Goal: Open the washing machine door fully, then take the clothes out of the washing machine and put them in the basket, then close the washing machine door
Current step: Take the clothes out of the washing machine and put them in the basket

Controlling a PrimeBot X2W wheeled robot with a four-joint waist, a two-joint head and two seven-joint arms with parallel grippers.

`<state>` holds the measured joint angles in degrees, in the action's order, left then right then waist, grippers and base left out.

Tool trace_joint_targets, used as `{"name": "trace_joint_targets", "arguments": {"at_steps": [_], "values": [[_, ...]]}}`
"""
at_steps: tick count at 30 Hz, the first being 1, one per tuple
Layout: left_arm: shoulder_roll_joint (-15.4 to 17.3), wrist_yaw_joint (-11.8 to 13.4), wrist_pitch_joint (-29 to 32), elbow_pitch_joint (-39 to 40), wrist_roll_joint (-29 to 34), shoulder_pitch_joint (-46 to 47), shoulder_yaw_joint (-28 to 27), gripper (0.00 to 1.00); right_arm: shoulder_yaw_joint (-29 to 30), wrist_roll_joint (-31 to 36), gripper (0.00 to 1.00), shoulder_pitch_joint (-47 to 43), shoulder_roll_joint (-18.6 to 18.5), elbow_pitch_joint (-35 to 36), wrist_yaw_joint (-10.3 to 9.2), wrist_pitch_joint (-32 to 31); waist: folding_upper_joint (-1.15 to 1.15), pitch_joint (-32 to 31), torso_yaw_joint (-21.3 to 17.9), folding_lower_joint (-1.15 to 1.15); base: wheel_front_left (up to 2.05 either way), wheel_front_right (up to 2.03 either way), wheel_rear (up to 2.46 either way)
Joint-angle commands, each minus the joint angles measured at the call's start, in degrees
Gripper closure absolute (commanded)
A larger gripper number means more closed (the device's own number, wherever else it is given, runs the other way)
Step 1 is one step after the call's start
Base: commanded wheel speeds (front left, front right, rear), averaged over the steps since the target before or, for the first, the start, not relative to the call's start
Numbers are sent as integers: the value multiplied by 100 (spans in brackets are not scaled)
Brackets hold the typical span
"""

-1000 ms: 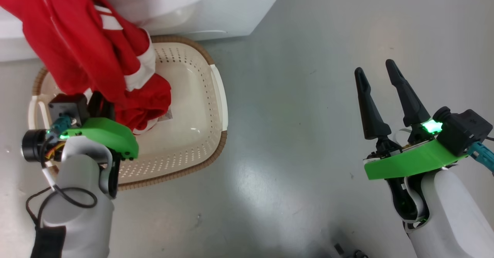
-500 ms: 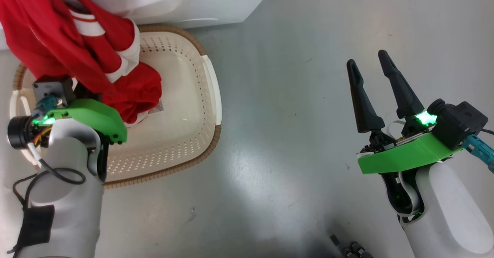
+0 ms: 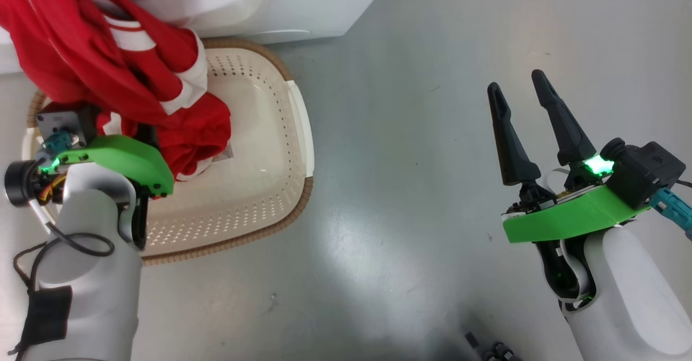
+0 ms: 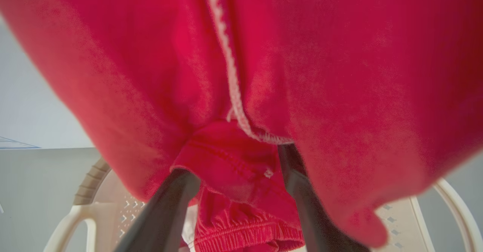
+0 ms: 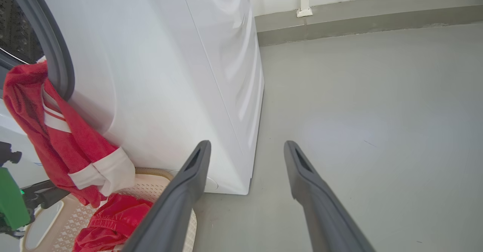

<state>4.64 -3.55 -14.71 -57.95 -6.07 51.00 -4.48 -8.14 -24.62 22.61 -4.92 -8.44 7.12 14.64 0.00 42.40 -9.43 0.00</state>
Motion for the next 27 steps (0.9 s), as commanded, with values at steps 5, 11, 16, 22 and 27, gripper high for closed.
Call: {"name": "trace_joint_targets", "arguments": {"at_steps": [5, 11, 16, 22, 27], "values": [[97, -67, -29, 403, -37, -264, -182, 0, -62, 17, 0, -100, -44, 117, 36, 36, 0, -80, 110, 0, 0, 0, 0], [-1, -154, -29, 934, -20, -544, -226, 0, -29, 31, 0, -132, -106, 118, 36, 36, 0, -184, 223, 0, 0, 0, 0], [-71, -208, -29, 1480, -27, -842, -306, 0, 3, 43, 0, -179, -150, 121, 36, 36, 0, -274, 315, 0, 0, 0, 0], [-128, -264, -29, 2221, -13, -1300, -399, 0, 23, 58, 0, -260, -190, 116, 36, 36, 0, -408, 410, 0, 0, 0, 0], [-158, -302, -29, 2847, -22, -1703, -423, 0, 39, 60, 0, -320, -229, 111, 36, 36, 0, -510, 479, 0, 0, 0, 0]]}}
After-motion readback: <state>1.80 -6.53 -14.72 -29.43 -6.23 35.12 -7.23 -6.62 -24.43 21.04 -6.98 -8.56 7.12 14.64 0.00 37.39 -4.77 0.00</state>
